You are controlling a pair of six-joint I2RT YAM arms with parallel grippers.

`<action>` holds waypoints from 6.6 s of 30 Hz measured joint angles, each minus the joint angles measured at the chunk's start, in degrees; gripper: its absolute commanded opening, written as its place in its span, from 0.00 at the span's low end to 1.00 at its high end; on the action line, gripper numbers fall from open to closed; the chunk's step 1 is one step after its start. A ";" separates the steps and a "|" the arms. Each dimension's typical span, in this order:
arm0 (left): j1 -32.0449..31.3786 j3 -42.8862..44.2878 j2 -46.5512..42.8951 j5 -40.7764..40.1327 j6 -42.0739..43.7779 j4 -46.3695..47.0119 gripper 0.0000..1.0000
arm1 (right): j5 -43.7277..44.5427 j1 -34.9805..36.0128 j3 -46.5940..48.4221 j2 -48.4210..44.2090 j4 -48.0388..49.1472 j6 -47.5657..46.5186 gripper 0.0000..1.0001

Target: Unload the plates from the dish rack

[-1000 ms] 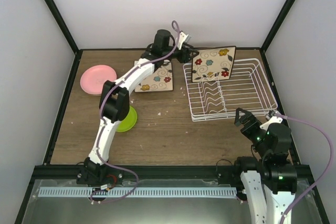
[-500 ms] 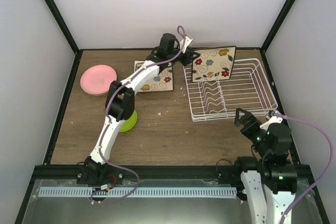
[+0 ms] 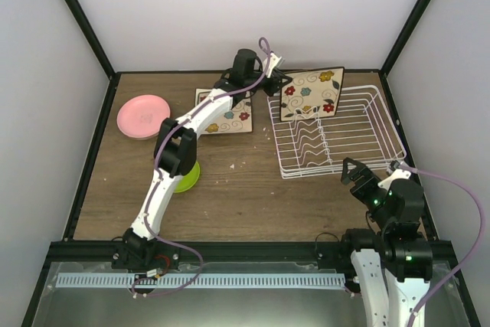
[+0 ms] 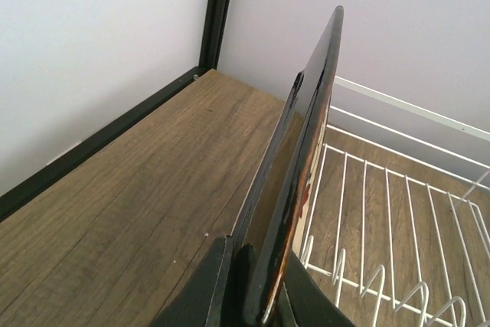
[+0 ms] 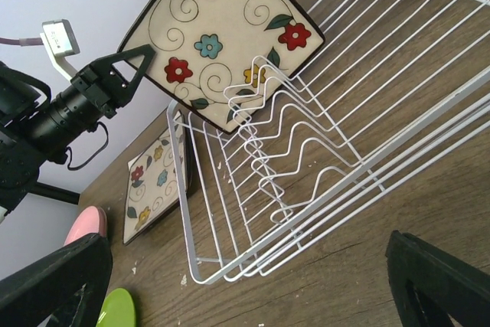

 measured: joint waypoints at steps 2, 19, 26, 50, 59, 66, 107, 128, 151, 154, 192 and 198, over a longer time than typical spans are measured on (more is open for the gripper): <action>0.00 0.00 0.00 0.15 -0.11 0.11 0.04 | -0.15 0.00 -0.11 0.02 0.00 0.02 1.00; -0.48 -0.48 -2.38 0.57 -0.09 -1.64 0.04 | -0.85 0.00 -1.18 -0.07 0.76 0.26 1.00; -0.52 -0.83 -3.96 0.59 0.00 -3.23 0.04 | -1.01 0.00 -1.18 -0.90 0.61 0.68 1.00; -8.44 -22.14 -25.64 -5.25 9.18 10.14 0.04 | -0.98 0.00 -1.18 -2.16 -0.59 2.19 1.00; -5.84 -23.17 -27.21 -9.66 1.20 13.46 0.04 | -0.94 0.00 -1.18 -2.89 -1.64 2.62 1.00; 12.46 -22.73 -29.03 -12.98 -17.53 12.61 0.04 | -0.81 0.00 -2.97 -3.08 -1.11 2.69 1.00; 34.88 -21.35 -13.55 12.55 -25.90 -22.93 0.04 | -1.36 0.00 -6.34 -2.23 2.80 4.98 1.00; 33.07 -19.21 -8.02 16.85 -25.68 -23.82 0.13 | -0.11 0.00 -5.31 -2.23 0.04 4.96 1.00; 32.85 -16.39 -3.50 18.03 -23.45 -26.67 0.70 | 0.09 0.00 -5.27 -1.95 -0.11 4.96 1.00; 32.87 -16.24 -2.67 17.31 -22.88 -27.19 0.88 | 0.09 0.00 -5.27 -1.64 -0.09 4.96 1.00; 27.91 2.43 5.14 0.15 -9.90 -35.26 1.00 | 0.37 0.00 -5.64 0.22 1.09 4.94 1.00; 27.41 2.97 5.11 -4.17 -8.35 -34.23 1.00 | 0.46 0.00 -6.10 0.63 1.57 4.76 1.00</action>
